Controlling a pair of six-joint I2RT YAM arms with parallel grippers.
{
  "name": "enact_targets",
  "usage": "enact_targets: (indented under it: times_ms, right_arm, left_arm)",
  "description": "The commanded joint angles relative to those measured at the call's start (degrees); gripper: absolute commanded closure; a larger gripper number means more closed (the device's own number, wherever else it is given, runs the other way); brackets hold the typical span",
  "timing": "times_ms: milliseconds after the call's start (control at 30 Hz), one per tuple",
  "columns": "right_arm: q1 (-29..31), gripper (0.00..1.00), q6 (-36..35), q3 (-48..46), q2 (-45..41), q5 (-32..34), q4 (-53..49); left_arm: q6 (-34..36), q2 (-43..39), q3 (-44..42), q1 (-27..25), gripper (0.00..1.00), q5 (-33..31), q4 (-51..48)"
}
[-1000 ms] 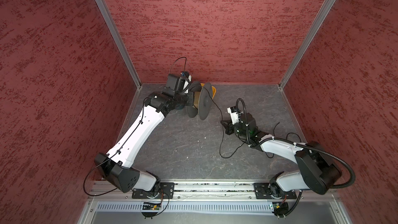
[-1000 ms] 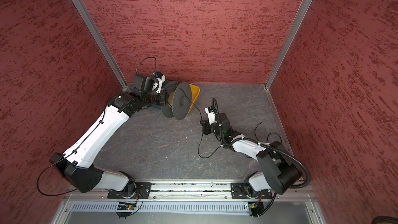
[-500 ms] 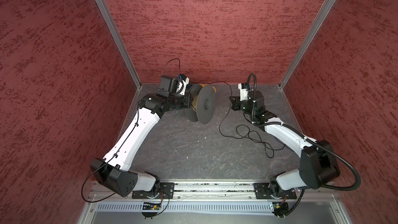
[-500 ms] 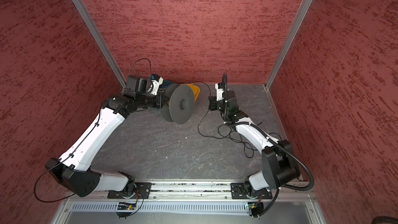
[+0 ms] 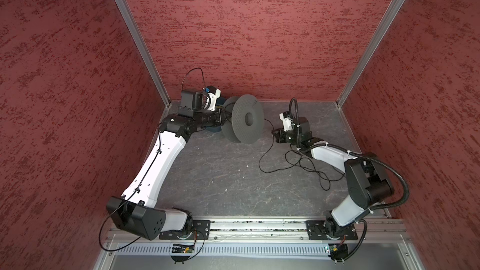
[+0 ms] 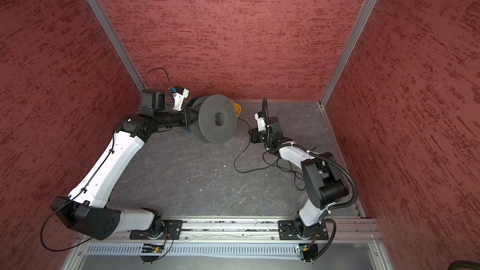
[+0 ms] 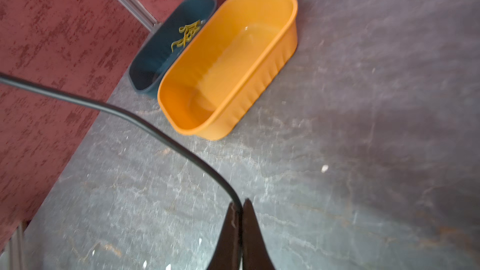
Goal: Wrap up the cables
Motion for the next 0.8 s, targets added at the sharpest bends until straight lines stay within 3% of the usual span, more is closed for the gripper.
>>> enact_targets:
  times_ms: [0,333,767]
  right_arm:
    - [1.2,1.0,1.5,-2.9,-2.5,-1.7,4.5]
    - [9.4,1.0,0.8,-8.9,-8.2,10.1,2.5]
    - [22.5,1.0,0.6,-9.1,-13.2,24.4,-1.5]
  left_arm:
    - [-4.9,-1.4,-0.5,1.0,1.0,1.5,8.9]
    - [-14.2,0.5,-4.0,-1.3,1.0,-7.7,20.1]
    - [-15.1,5.0,-3.5,-8.3,1.0,-26.7,25.3]
